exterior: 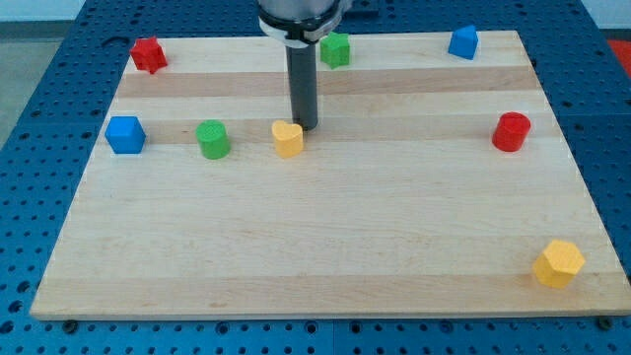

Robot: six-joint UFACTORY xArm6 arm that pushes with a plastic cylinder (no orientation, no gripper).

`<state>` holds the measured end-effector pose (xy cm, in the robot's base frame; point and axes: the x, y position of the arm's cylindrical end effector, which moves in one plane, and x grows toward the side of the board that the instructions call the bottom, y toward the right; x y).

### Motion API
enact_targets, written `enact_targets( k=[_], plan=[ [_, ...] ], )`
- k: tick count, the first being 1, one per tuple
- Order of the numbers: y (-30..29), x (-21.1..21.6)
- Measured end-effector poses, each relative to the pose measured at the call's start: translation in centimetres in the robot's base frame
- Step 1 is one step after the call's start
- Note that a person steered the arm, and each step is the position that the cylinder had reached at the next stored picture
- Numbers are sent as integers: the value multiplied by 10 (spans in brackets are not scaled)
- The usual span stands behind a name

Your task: Point your arm at the red star

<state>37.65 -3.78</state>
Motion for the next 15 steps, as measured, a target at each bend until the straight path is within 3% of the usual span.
enact_targets(
  k=[2,5,15],
  plan=[
    [-18,-28],
    [-57,-36],
    [-152,-153]
  ],
)
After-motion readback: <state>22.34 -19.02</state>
